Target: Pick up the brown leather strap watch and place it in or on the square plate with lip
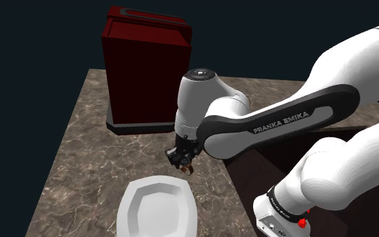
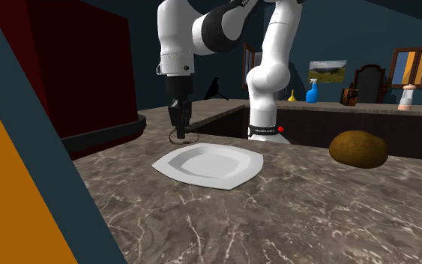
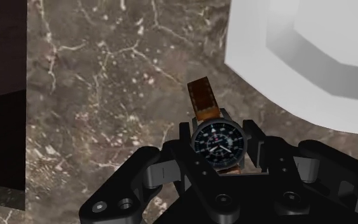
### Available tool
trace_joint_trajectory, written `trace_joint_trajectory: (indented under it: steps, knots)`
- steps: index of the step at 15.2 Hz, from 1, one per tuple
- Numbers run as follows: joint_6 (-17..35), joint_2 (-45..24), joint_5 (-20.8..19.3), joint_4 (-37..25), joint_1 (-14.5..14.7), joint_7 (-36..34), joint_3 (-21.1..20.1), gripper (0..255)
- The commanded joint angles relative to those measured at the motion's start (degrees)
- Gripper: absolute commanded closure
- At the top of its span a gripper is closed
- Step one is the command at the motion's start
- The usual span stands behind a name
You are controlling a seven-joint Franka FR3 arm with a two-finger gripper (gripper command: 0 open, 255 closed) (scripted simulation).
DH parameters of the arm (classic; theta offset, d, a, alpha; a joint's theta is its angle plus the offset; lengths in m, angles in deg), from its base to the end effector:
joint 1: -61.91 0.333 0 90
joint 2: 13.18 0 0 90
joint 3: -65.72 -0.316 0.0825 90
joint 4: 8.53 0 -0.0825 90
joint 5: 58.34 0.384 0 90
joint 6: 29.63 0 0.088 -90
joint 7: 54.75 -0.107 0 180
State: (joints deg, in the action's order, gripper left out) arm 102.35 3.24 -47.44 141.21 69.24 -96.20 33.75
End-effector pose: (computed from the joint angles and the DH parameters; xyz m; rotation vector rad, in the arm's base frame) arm 0.3213 0.2575 0.3296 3.0821 -0.2972 -0.0523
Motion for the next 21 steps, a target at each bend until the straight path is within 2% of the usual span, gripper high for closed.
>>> trace_joint_trajectory:
  steps: [1, 13, 21]
  knots:
    - [-1.8, 1.1, 0.2, -0.8, 0.1, 0.4, 0.4, 255]
    - [-12.8, 7.3, 1.3, -5.8, 0.9, 1.8, 2.9, 255]
    - [-14.2, 3.8, 3.0, -11.8, 4.6, -10.5, -6.1, 255]
